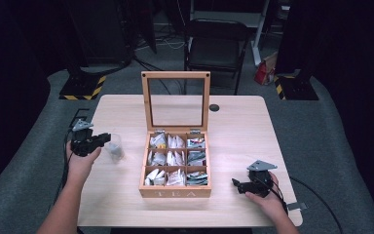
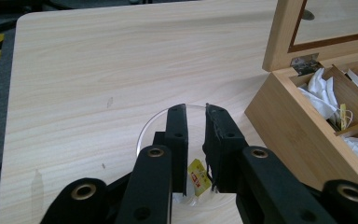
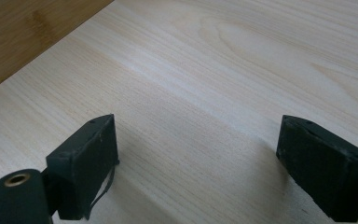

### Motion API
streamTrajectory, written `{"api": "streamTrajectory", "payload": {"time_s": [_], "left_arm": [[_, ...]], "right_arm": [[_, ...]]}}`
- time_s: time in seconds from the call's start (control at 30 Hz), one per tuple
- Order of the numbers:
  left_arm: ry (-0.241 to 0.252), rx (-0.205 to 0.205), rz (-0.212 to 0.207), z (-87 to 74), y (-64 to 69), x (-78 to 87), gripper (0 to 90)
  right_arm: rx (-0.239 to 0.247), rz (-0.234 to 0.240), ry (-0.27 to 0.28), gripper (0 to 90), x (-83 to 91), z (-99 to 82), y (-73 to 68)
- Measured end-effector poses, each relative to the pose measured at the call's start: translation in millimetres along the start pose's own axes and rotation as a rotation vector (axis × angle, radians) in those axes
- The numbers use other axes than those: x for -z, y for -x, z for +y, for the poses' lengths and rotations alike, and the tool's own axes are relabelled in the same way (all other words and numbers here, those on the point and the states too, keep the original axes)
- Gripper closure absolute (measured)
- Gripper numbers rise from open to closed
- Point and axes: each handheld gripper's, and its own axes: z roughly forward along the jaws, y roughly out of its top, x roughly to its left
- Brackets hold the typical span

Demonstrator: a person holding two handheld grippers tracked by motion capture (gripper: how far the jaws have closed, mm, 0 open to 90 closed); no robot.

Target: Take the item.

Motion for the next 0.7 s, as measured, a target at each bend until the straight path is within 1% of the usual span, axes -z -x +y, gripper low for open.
{"api": "streamTrajectory", "payload": {"time_s": [0.03, 0.1, 0.17, 0.2, 0.3, 0.33, 0.37, 0.4, 0.47, 0.5, 0.53, 0.6, 0.63, 0.67, 0.7], "left_arm": [[0.003, 0.005, -0.007, -0.2, 0.3, 2.2, 78.1], [0.007, 0.000, -0.014, -0.6, 1.6, 4.6, 76.3], [0.010, -0.001, -0.022, -0.9, 3.6, 6.9, 72.0], [0.007, -0.001, -0.023, -0.8, 4.1, 8.1, 69.2], [0.020, -0.003, -0.020, -1.3, 6.1, 11.1, 63.2], [0.021, -0.004, -0.022, -1.5, 7.0, 12.8, 63.2], [0.022, -0.009, -0.024, -1.5, 7.6, 14.1, 59.8], [0.030, -0.005, -0.020, -2.0, 8.8, 15.1, 57.8], [0.028, -0.003, -0.027, -2.3, 9.8, 17.7, 53.3], [0.032, -0.009, -0.028, -2.7, 10.7, 19.8, 52.0], [0.041, -0.003, -0.029, -3.5, 11.9, 19.9, 51.3], [0.024, -0.008, -0.042, -4.2, 13.5, 21.7, 49.7], [0.024, -0.008, -0.042, -4.2, 13.5, 21.7, 49.4], [0.018, -0.018, -0.044, -5.2, 15.1, 22.1, 49.4], [0.023, -0.021, -0.043, -6.5, 17.1, 21.9, 49.2]], "right_arm": [[0.000, 0.000, 0.000, 11.7, 0.0, 0.0, 0.0], [-0.003, 0.000, 0.000, 11.7, 0.0, -0.1, -0.2], [0.000, 0.000, 0.000, 11.7, 0.0, 0.0, 0.0], [0.000, 0.000, -0.001, 11.7, 0.0, 0.0, 0.0], [-0.001, 0.000, -0.001, 11.7, 0.0, 0.0, -0.1], [0.000, 0.000, 0.000, 11.7, 0.0, 0.0, 0.0], [0.000, 0.000, 0.000, 11.7, 0.0, 0.0, 0.0], [-0.005, 0.000, -0.001, 11.7, 0.1, -0.1, -0.3], [-0.003, 0.000, 0.000, 11.7, 0.0, -0.1, -0.2], [0.000, 0.000, 0.000, 11.7, 0.0, 0.0, 0.0], [0.000, 0.000, 0.000, 11.7, 0.0, 0.0, 0.0], [0.000, 0.000, 0.000, 11.7, 0.0, 0.0, 0.0], [0.000, 0.000, 0.000, 11.7, 0.0, 0.0, 0.0], [0.000, 0.000, 0.000, 11.7, 0.0, 0.0, 0.0], [0.000, 0.000, 0.000, 11.7, 0.0, 0.0, 0.0]]}}
